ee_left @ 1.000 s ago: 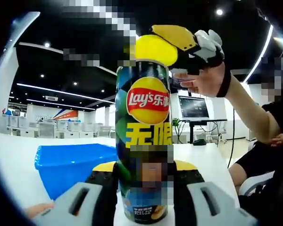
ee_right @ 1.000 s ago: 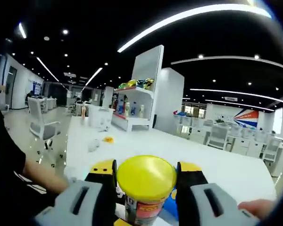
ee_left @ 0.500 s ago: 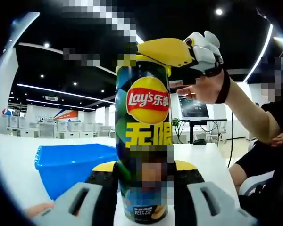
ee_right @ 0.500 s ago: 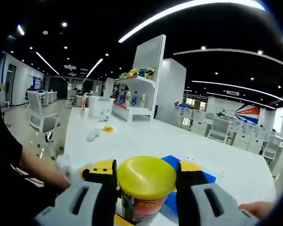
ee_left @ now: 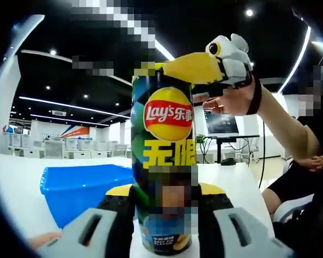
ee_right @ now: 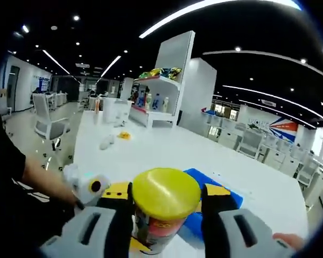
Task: Open the lid of the chip container on the table, take out the chips, place them into the box in front of the container, and close the lid
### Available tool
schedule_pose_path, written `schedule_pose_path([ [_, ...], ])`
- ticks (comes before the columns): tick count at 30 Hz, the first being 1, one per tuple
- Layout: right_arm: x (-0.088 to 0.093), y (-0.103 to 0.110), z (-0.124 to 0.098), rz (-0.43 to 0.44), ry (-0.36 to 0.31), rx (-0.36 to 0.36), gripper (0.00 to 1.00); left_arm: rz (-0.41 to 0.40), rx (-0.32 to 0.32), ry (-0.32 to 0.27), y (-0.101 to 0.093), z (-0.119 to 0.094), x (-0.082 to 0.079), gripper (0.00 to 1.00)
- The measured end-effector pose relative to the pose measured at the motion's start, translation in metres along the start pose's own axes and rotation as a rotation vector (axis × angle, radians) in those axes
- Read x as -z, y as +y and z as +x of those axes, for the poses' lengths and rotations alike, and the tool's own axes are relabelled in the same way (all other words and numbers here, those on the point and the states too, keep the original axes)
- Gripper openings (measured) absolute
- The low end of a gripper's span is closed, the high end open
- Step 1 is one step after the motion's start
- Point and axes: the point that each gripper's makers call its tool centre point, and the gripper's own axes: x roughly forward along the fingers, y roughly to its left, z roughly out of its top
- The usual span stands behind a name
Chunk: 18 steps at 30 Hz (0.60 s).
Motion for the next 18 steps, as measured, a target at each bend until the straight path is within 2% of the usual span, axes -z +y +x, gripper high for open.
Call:
schedule_pose_path([
  [2, -0.003, 0.001, -0.002, 0.012, -0.022, -0.019, 0.52, 0.0, 0.0, 0.0, 0.0, 0.0, 0.0, 0.45],
  [3, -0.006, 0.005, -0.004, 0.064, -0.039, -0.042, 0.53, 0.0, 0.0, 0.0, 0.0, 0.0, 0.0, 0.45],
  [5, -0.012, 0.006, -0.008, 0.1, -0.062, -0.066, 0.54, 0.001, 0.0, 0.0, 0.0, 0.0, 0.0, 0.45],
  [7, -0.032, -0.002, -0.015, 0.123, -0.147, -0.046, 0.51, 0.001, 0.0, 0.0, 0.0, 0.0, 0.0, 0.45],
  [8, -0.047, -0.009, -0.02, 0.13, -0.22, -0.016, 0.43, 0.001, 0.0, 0.0, 0.0, 0.0, 0.0, 0.45],
  [10, -0.063, -0.016, -0.026, 0.147, -0.307, 0.037, 0.17, 0.001, 0.0, 0.0, 0.0, 0.0, 0.0, 0.45],
  [11, -0.065, -0.016, -0.026, 0.152, -0.321, 0.049, 0.04, 0.001, 0.0, 0.0, 0.0, 0.0, 0.0, 0.45],
  [12, -0.063, -0.012, -0.023, 0.145, -0.321, 0.05, 0.02, 0.0, 0.0, 0.0, 0.0, 0.0, 0.0, 0.45],
  [15, -0.052, -0.006, -0.01, 0.128, -0.306, 0.047, 0.02, 0.0, 0.0, 0.0, 0.0, 0.0, 0.0, 0.45],
  [18, -0.036, -0.004, 0.004, 0.13, -0.26, 0.045, 0.01, 0.0, 0.0, 0.0, 0.0, 0.0, 0.0, 0.45],
])
